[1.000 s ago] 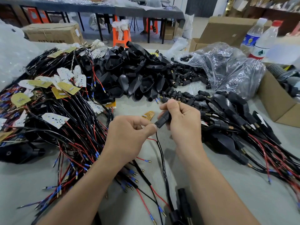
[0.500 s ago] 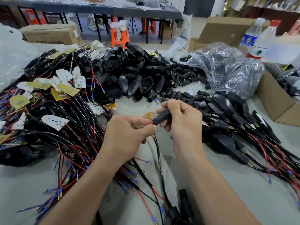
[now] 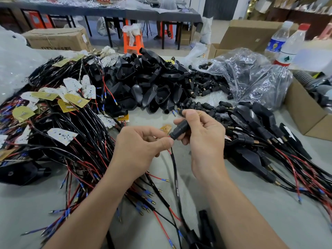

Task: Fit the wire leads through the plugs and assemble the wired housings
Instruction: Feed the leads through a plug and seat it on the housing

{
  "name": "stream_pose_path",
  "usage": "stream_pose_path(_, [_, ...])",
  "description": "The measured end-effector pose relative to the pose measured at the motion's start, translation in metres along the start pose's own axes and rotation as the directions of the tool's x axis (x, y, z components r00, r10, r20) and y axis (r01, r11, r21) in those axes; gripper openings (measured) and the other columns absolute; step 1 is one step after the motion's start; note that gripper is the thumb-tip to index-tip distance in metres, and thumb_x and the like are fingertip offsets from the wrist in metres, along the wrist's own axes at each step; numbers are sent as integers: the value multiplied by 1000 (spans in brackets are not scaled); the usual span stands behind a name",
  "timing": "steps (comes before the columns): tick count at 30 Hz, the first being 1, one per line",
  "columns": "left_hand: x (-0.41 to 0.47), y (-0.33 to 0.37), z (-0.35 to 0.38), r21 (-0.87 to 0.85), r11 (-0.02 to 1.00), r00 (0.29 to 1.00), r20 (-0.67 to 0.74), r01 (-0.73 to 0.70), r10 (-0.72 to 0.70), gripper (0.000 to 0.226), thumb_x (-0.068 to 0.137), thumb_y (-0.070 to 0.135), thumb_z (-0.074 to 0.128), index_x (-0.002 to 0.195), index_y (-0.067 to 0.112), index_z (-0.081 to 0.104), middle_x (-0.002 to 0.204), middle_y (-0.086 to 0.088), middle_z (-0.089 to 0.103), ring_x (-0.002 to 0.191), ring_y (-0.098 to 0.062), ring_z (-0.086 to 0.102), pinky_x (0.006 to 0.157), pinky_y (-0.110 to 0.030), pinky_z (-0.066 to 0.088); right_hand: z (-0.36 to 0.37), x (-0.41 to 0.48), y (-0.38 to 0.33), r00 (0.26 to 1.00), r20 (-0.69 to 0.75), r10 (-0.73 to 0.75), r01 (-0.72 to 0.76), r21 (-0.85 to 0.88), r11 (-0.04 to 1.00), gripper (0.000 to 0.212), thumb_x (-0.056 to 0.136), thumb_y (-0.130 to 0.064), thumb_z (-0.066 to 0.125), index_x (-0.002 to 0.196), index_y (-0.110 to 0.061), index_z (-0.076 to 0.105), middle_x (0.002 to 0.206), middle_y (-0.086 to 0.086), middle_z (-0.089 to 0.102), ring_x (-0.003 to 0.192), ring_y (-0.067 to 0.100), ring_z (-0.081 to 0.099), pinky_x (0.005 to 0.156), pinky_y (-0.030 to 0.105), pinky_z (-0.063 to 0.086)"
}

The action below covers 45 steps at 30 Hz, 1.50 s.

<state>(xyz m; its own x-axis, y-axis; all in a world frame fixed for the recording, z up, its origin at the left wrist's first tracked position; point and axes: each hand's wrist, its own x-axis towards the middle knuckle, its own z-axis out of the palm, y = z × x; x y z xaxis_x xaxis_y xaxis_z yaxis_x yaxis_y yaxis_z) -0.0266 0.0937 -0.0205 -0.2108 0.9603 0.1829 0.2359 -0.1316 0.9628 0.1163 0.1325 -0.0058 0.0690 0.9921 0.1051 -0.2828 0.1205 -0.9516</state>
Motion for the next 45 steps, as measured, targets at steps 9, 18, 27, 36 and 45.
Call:
stream_pose_path(9, [1, -1, -2, 8, 997, 996, 49, 80, -80, 17, 80, 27, 85, 64, 30, 79, 47, 0, 62, 40, -9, 41, 42, -18, 34, -1, 2, 4, 998, 25, 63, -64, 50, 997, 18, 100, -20, 64, 90, -6, 67, 79, 13, 76, 48, 15, 50, 48, 24, 45])
stream_pose_path(18, [-1, 3, -1, -61, 991, 990, 92, 115, -109, 24, 65, 49, 80, 62, 26, 78, 44, 0, 57, 38, -9, 37, 42, -17, 33, -8, 8, 0, 963, 174, 204, -206, -5, 978, 38, 99, -32, 63, 68, -17, 78, 66, 10, 69, 49, 12, 50, 54, 25, 40])
stream_pose_path(27, [1, 5, 8, -47, 995, 987, 144, 85, -77, 10, 87, 37, 76, 83, 30, 82, 78, -3, 79, 65, -12, 71, 67, -22, 58, -10, 8, -1, 956, 224, 188, -180, -56, 982, 25, 100, -18, 62, 88, -11, 82, 82, 10, 75, 66, 18, 52, 61, 25, 44])
stream_pose_path(36, [-6, 13, 13, -79, 976, 966, 183, 202, -185, 22, 98, 20, 67, 82, 12, 79, 75, -8, 78, 62, -14, 72, 61, -19, 56, -3, 30, -10, 996, 86, 31, -25, -65, 998, 36, 102, -23, 60, 72, -15, 78, 68, 10, 66, 45, 8, 45, 43, 17, 34])
stream_pose_path(45, [-5, 18, 12, -43, 986, 987, 23, 163, -162, 33, 102, 28, 61, 73, 22, 76, 68, 0, 77, 59, -14, 71, 70, -35, 63, 35, 53, -8, 968, 42, -249, 234, -516, 824, 37, 91, -22, 62, 58, -5, 65, 52, 11, 59, 47, 17, 47, 54, 31, 44])
